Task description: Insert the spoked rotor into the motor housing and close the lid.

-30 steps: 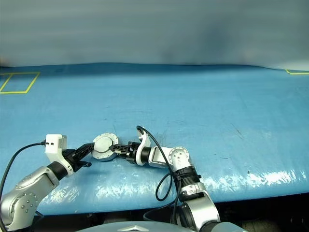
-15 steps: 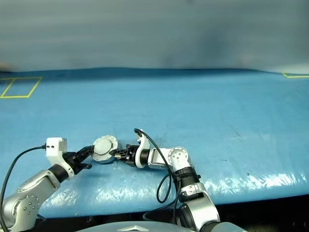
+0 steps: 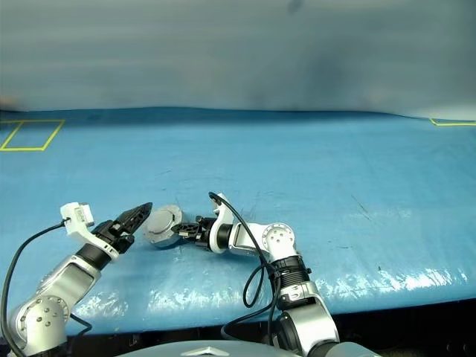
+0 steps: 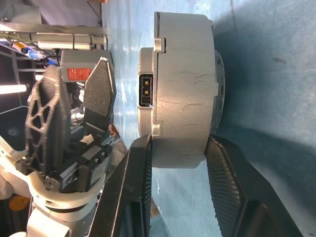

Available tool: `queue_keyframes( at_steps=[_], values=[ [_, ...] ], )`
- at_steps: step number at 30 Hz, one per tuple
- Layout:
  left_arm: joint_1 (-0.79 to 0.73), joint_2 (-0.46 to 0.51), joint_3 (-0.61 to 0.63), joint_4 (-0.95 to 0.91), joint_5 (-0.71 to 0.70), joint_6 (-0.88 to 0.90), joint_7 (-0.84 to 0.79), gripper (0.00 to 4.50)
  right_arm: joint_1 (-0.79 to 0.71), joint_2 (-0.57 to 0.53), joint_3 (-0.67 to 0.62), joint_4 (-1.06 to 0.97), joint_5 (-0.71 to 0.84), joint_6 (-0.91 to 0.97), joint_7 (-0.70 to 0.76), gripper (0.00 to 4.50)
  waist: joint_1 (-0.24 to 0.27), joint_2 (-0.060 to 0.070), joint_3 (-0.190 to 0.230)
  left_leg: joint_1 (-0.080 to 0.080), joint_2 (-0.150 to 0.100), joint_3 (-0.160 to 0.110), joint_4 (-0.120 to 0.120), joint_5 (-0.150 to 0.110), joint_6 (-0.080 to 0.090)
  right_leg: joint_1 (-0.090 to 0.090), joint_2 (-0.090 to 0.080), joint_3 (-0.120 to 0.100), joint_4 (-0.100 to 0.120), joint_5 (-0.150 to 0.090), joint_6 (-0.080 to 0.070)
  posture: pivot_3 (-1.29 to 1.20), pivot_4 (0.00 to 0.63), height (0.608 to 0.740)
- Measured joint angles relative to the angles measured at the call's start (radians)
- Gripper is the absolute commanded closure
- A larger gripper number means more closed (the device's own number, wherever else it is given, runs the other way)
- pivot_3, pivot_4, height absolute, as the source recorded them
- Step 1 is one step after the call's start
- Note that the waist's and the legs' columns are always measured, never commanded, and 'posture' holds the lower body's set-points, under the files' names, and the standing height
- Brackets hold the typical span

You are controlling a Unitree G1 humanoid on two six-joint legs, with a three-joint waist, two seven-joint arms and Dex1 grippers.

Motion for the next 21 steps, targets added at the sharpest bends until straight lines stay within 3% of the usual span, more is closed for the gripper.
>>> queue_keyframes(
  at_steps=[2,11,17,21],
  values=[
    [0.000,-0.021,0.024,-0.001,-0.038,-0.007,0.036,0.03,0.001,0.000,-0.002,-0.012,0.019,0.000,-0.015,3.25,0.001,0.000,0.000,-0.001,0.000,-0.001,0.000,0.000,0.000,0.000,0.000,0.000,0.000,0.000,0.000,0.00,0.000,0.740],
    [0.031,-0.111,0.065,-0.009,-0.212,-0.063,0.136,0.00,0.002,0.000,-0.021,-0.077,0.119,-0.032,-0.060,3.25,0.002,-0.001,0.000,0.000,0.000,-0.001,0.006,0.000,0.000,0.003,0.000,0.000,0.000,0.002,0.002,0.00,0.000,0.740],
    [0.049,-0.187,-0.002,-0.011,-0.348,-0.065,0.191,0.00,0.080,-0.041,-0.031,-0.027,0.121,-0.063,-0.103,3.25,0.009,-0.004,-0.018,0.001,-0.001,-0.001,0.007,0.000,0.002,0.006,0.000,0.000,0.000,0.003,0.002,0.00,0.000,0.740],
    [0.044,-0.241,-0.033,0.002,-0.487,-0.073,0.215,0.00,0.151,-0.080,-0.043,0.014,0.144,-0.067,0.001,3.25,0.007,0.003,-0.024,0.013,-0.001,0.000,0.009,-0.001,0.002,0.018,0.000,0.001,-0.001,0.000,-0.003,0.00,0.000,0.740]
  ],
)
